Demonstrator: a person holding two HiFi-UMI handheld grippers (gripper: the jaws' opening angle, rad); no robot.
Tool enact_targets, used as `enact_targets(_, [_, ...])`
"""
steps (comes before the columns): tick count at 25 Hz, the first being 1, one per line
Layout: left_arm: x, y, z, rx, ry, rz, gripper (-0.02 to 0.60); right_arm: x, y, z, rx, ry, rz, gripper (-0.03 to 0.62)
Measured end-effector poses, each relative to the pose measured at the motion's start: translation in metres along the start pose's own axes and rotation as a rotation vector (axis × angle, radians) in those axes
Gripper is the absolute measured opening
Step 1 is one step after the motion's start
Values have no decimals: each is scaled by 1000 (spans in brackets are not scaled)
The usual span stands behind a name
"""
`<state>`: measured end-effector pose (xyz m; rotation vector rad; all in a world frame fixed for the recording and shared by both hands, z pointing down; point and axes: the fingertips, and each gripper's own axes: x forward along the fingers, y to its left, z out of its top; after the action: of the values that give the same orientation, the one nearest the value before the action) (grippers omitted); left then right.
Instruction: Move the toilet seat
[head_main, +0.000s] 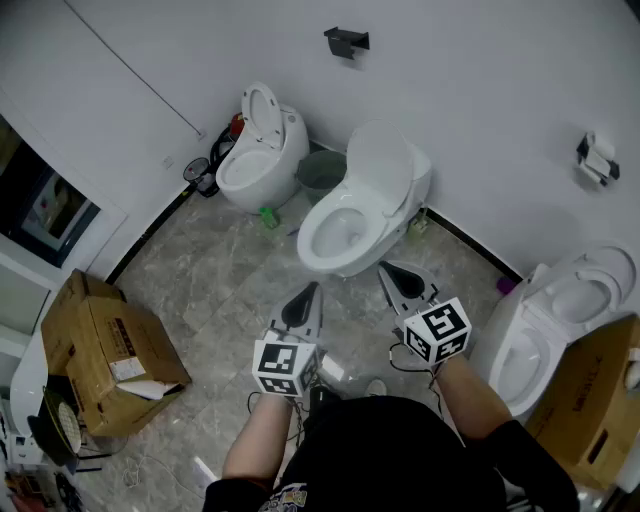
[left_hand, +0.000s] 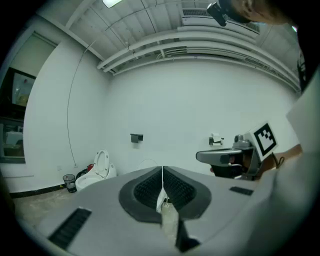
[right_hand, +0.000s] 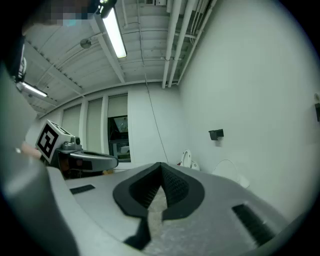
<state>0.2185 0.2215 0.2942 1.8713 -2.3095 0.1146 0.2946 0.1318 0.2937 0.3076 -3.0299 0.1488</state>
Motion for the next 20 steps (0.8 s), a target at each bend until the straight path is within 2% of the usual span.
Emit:
enact_targets(11, [9, 11, -6, 8, 9, -1, 9, 11, -10, -3, 36, -17, -24, 6])
enact_targets(20, [16, 43, -13, -9, 44, -14, 15, 37, -5, -8, 39, -19, -52, 10])
